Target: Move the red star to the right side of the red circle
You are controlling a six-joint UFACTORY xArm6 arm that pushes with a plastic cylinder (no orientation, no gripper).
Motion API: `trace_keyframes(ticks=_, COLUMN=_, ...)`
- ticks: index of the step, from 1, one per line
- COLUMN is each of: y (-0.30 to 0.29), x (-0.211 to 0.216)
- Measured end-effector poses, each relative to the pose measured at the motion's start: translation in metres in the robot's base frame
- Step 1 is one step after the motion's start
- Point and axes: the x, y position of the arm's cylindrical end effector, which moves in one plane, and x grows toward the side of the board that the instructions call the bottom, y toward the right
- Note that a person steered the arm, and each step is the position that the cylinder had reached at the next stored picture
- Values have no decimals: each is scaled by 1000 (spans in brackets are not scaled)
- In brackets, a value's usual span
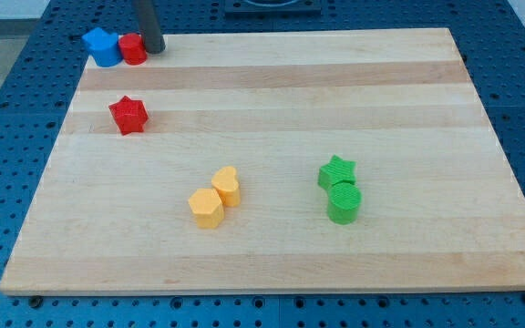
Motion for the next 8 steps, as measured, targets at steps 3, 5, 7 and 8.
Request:
trace_keyframes(ticks=3, y=100, x=143)
trace_keyframes(ticks=5, y=-2, x=221)
trace_keyframes(ticks=7, y=-30, x=205)
trace_keyframes(ticks=8, y=-24, x=190)
